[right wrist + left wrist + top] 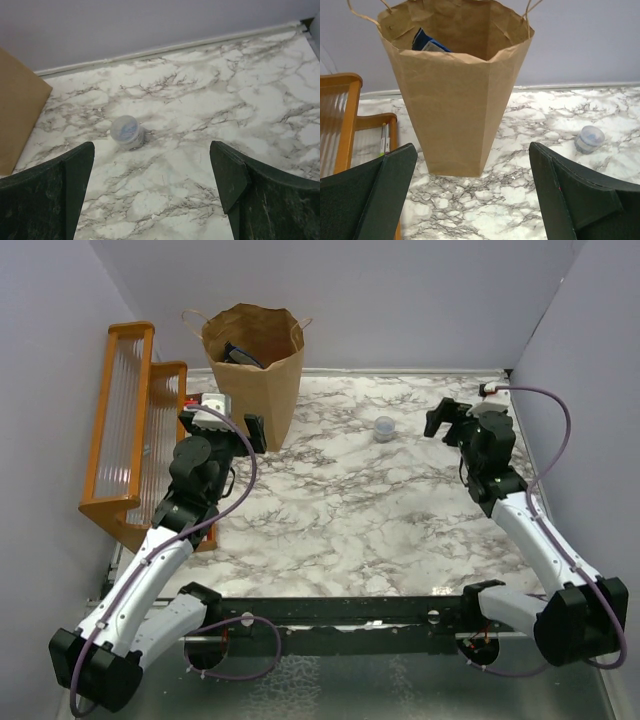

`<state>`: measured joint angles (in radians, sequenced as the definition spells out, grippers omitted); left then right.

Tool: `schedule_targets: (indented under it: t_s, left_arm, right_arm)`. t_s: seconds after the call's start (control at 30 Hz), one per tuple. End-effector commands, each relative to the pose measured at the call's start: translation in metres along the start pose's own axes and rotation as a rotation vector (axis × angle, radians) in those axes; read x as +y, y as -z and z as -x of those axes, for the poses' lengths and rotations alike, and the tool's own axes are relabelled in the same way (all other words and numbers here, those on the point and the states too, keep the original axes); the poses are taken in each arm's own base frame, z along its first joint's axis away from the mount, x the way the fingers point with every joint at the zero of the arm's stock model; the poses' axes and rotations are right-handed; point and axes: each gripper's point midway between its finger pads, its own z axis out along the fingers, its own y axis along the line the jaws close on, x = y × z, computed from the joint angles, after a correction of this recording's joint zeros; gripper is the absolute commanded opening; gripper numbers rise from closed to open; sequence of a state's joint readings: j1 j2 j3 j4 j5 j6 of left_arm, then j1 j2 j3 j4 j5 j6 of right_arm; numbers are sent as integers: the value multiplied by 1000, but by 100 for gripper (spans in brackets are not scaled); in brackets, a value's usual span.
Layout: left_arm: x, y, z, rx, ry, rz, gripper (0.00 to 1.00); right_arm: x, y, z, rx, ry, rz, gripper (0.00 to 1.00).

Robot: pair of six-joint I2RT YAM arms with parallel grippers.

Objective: Take the snacks out of the paper bag
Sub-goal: Move the paper bag to the center of the board.

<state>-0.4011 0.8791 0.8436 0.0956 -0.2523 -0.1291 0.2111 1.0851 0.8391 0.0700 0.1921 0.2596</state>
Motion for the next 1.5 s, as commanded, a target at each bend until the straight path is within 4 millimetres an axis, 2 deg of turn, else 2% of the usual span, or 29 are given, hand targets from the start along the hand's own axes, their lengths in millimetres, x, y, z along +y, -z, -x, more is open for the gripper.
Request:
schedule_targets:
  t_s: [0.0, 0.2, 0.33, 0.4, 0.53, 0.67, 0.87, 0.97, 1.13, 1.27, 1.47]
  left_arm:
    - [-11, -5, 11, -96, -26, -84, 98]
    - [-12, -7, 6, -118, -58, -107, 99]
    - [-12, -9, 8, -134, -74, -113, 99]
    - [-12, -10, 9, -133, -78, -115, 99]
    - [-12, -18, 13, -105, -58, -97, 99]
    - [-22, -34, 24, -13, -15, -116, 99]
    - [-59, -65, 56, 46, 28, -261, 96]
    - [-66, -85, 70, 67, 41, -267, 92]
    - [-78, -118, 80, 73, 67, -311, 88]
    - [-83, -144, 79, 85, 73, -309, 87]
    - [-71, -172, 60, 115, 44, -237, 74]
  right_arm:
    - [-2, -18, -9, 24, -117, 14, 99]
    - [8, -37, -45, 158, -180, 96, 99]
    - [36, -39, -57, 202, -211, 273, 99]
    - [50, -37, -57, 206, -233, 359, 99]
    - [74, -27, -50, 219, -258, 513, 99]
    - [90, -11, -37, 198, -243, 631, 99]
    - [103, 7, -26, 188, -205, 734, 99]
    - [107, 16, -18, 171, -180, 773, 100]
    - [110, 29, -4, 116, -137, 803, 99]
    - [107, 34, 1, 79, -118, 786, 99]
    - [103, 37, 11, 27, -96, 755, 100]
